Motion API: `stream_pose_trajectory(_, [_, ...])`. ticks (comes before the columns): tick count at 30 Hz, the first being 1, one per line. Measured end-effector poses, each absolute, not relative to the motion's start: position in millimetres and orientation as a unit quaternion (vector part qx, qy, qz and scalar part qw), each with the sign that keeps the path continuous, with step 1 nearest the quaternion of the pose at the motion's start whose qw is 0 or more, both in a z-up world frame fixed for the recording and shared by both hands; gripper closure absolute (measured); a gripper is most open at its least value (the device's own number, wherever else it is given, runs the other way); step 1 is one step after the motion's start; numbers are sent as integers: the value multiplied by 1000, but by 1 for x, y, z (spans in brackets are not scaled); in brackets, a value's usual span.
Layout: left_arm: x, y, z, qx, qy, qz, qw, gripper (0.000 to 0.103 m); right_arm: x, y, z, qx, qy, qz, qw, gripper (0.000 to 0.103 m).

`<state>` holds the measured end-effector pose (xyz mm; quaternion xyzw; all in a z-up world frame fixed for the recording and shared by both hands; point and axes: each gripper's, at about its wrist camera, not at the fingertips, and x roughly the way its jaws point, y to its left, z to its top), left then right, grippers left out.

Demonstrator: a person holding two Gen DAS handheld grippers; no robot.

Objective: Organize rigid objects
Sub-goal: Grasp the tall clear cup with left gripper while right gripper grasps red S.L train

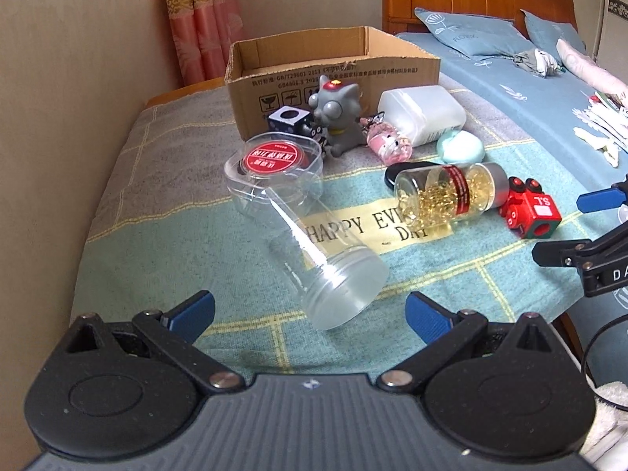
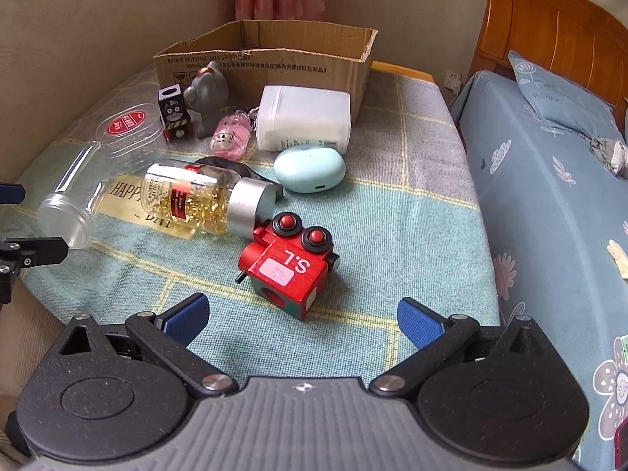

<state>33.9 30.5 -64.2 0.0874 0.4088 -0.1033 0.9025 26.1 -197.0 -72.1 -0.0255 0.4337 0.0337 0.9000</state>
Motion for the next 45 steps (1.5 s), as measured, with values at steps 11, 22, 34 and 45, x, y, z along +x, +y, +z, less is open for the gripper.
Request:
stream_pose_trajectory(11, [52, 38, -74, 124, 412, -118, 895, 1, 47, -204, -86, -20, 434, 8, 900, 0])
stream_pose_trajectory(22, [71, 28, -73, 173, 398, -156, 887, 1, 43, -213, -90, -19, 417, 11, 909, 0])
stream_pose_trajectory(34, [88, 22, -83, 151, 399, -168, 889, 1, 42, -212, -91, -18, 405, 10, 914, 0])
stream_pose_trajectory(45, [87, 25, -81, 130, 392, -180, 893, 1, 47, -212, -91, -14, 403, 0, 915, 0])
